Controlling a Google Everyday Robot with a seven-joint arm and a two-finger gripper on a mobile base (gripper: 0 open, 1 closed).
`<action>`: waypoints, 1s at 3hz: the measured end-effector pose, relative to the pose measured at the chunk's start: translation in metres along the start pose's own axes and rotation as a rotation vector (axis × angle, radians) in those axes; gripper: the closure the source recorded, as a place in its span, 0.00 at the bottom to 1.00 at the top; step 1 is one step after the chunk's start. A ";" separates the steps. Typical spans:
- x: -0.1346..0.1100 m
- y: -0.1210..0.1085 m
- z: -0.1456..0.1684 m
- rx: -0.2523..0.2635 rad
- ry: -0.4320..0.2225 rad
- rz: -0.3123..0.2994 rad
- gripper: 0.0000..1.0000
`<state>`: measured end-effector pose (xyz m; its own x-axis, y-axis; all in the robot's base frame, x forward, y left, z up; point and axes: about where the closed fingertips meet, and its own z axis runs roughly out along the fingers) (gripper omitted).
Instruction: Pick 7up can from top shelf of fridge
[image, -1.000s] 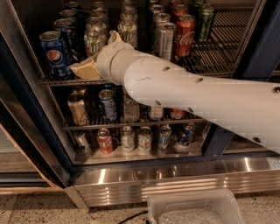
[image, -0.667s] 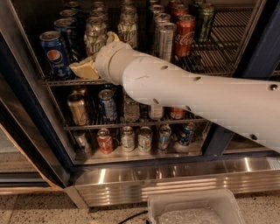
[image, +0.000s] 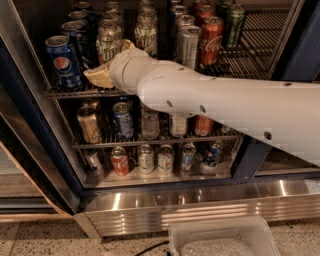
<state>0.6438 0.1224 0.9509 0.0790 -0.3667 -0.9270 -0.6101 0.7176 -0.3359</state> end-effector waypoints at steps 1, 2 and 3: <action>0.001 -0.001 0.003 0.006 0.001 0.005 0.24; 0.003 -0.003 0.004 0.015 0.005 0.008 0.43; 0.004 -0.004 0.005 0.021 0.009 0.011 0.67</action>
Offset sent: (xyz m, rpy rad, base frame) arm 0.0087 0.0038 -0.0034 0.0004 0.0144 -0.0333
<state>0.6503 0.1209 0.9478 0.0653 -0.3636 -0.9293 -0.5943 0.7339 -0.3289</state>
